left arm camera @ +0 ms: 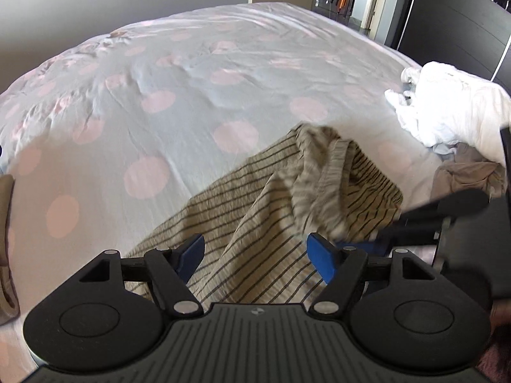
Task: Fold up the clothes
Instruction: 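Grasp the waistband with the left gripper while the right gripper holds it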
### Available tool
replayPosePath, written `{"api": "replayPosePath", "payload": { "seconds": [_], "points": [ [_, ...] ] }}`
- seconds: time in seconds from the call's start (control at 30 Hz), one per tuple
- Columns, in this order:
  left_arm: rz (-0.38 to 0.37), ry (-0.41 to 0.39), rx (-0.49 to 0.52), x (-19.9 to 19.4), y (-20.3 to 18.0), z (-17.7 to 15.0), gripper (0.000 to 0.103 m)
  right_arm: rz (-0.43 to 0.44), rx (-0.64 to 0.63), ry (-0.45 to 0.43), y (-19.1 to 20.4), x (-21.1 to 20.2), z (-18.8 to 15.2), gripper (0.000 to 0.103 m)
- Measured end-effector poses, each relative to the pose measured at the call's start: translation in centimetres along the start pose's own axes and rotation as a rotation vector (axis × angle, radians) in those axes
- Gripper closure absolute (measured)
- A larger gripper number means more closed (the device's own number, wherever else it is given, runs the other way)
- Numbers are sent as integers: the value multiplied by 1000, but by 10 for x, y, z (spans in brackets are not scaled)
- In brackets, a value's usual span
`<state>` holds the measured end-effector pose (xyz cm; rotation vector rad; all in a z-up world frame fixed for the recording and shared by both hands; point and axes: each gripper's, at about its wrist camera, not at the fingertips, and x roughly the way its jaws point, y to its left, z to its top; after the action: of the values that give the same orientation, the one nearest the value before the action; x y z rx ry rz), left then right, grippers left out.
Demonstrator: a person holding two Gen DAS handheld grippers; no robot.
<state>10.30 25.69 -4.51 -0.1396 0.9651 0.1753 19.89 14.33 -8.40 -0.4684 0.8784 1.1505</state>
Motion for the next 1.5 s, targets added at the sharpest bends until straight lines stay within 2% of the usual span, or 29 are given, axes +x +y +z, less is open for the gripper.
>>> {"api": "replayPosePath", "payload": {
  "seconds": [0.2, 0.5, 0.63, 0.7, 0.73, 0.83, 0.9, 0.97, 1.03, 1.17, 1.3, 1.4, 1.5],
  "points": [
    [-95, 7, 21, -3, -12, 4, 33, 22, 10, -26, 29, -8, -22, 99],
    [-180, 135, 104, 29, -41, -4, 34, 43, 75, -64, 50, -21, -43, 99],
    [-174, 188, 116, 43, -46, -13, 36, 35, 66, -84, 56, -24, -47, 98],
    [-136, 215, 84, 51, -40, -16, 47, 54, 87, -80, 53, -23, -47, 98],
    [-110, 224, 75, 54, -36, -18, 47, 54, 90, -81, 52, -24, -47, 98],
    [-71, 242, 48, 60, -22, -23, 48, 61, 89, -64, 50, -25, -46, 90],
    [-50, 242, 39, 61, -15, -26, 48, 61, 79, -46, 49, -26, -46, 85],
    [-39, 239, 27, 59, -8, -26, 48, 63, 75, -39, 46, -31, -45, 67],
    [-6, 228, 35, 57, -3, -26, 47, 62, 64, -33, 42, -38, -43, 65],
    [61, 198, 58, 51, 4, -25, 48, -18, 8, -39, 23, -56, -43, 61],
    [16, 155, 68, 35, 3, -25, 48, -137, -22, -24, -9, -64, -46, 61],
    [-39, 101, 100, 17, -4, -31, 48, -190, -18, -6, -43, -67, -45, 61],
    [-40, 53, 168, 0, -16, -39, 48, -221, -11, 8, -63, -73, -48, 61]
  ]
}}
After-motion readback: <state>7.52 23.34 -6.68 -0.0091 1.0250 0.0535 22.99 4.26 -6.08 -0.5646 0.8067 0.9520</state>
